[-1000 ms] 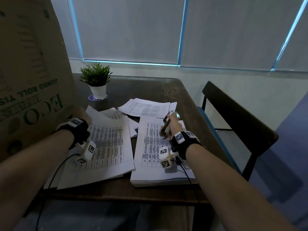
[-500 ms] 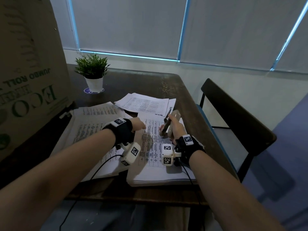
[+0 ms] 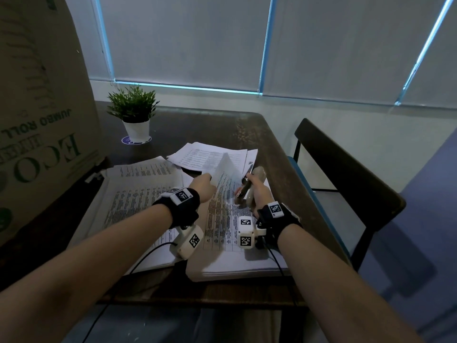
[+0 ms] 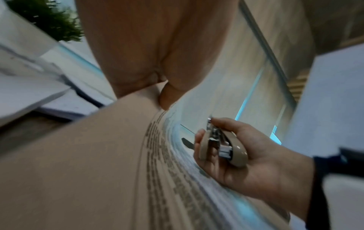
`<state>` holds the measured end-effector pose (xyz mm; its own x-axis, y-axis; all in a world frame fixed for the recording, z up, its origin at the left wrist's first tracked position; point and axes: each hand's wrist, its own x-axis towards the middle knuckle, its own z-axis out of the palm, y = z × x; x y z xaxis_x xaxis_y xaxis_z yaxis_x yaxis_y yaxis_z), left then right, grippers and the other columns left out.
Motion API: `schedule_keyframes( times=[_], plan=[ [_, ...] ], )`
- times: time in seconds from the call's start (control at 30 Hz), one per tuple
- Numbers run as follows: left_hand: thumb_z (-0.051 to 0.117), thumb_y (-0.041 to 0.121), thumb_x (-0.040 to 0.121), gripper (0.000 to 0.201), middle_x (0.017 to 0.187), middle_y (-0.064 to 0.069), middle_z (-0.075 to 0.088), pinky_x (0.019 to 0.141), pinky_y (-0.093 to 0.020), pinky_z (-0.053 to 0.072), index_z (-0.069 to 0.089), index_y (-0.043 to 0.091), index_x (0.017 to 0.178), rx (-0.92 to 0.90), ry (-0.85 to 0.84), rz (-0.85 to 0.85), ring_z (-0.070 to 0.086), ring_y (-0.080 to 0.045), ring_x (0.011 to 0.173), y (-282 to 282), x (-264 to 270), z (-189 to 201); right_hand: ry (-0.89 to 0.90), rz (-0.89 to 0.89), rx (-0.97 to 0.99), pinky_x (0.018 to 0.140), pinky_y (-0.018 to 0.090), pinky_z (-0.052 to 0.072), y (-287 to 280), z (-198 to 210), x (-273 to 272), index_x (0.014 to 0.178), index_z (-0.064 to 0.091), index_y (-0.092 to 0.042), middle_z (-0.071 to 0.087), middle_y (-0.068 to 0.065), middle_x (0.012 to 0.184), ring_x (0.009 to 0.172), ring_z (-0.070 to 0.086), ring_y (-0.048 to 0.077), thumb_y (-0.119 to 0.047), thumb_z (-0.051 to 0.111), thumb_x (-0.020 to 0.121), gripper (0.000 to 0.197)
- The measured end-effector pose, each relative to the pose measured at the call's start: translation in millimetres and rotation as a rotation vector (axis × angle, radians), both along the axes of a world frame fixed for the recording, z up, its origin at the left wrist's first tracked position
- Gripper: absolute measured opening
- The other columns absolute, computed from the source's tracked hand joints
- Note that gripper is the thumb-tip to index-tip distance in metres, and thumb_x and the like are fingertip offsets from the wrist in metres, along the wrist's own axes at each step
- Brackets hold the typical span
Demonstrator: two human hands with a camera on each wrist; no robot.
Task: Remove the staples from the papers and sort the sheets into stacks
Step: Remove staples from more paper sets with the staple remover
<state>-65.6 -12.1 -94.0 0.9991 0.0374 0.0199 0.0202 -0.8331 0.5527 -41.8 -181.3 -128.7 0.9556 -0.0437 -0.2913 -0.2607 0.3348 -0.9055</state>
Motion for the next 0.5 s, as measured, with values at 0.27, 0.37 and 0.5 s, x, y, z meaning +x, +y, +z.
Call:
schedule_keyframes(
  times=[0.27, 0.37, 0.5],
  plan=[
    [0.042, -0.001, 0.087, 0.022, 0.096, -0.009, 0.061, 0.076, -0.04, 0.052, 0.05, 0.014, 0.102, -0.783, -0.259, 0.092, 0.062, -0.028, 0.089, 6, -12, 40, -0.139, -0.222, -0.309, 0.07, 0.032, 0.05, -62, 67, -9, 0.113, 0.063, -0.009, 0.069, 0.006, 0.097, 0.082, 0.067, 0.022, -0.057, 0.071, 0.076, 0.061],
    [0.036, 0.007, 0.096, 0.018, 0.101, -0.003, 0.057, 0.066, -0.027, 0.052, 0.044, 0.013, 0.111, -0.839, -0.516, 0.038, 0.058, -0.016, 0.083, -6, -27, 89, -0.312, -0.006, -0.157, 0.083, 0.035, 0.054, -71, 118, -16, 0.095, 0.07, -0.012, 0.07, 0.004, 0.085, 0.07, 0.066, 0.018, -0.046, 0.068, 0.087, 0.035],
    [0.03, 0.005, 0.098, 0.014, 0.093, 0.002, 0.053, 0.058, -0.013, 0.047, 0.037, 0.013, 0.107, -0.894, -0.81, -0.046, 0.053, -0.007, 0.073, -22, -39, 139, -0.571, 0.011, -0.191, 0.053, 0.019, 0.049, -62, 179, -43, 0.079, 0.066, -0.013, 0.068, -0.003, 0.066, 0.053, 0.064, 0.008, -0.036, 0.056, 0.096, 0.03]
  ],
)
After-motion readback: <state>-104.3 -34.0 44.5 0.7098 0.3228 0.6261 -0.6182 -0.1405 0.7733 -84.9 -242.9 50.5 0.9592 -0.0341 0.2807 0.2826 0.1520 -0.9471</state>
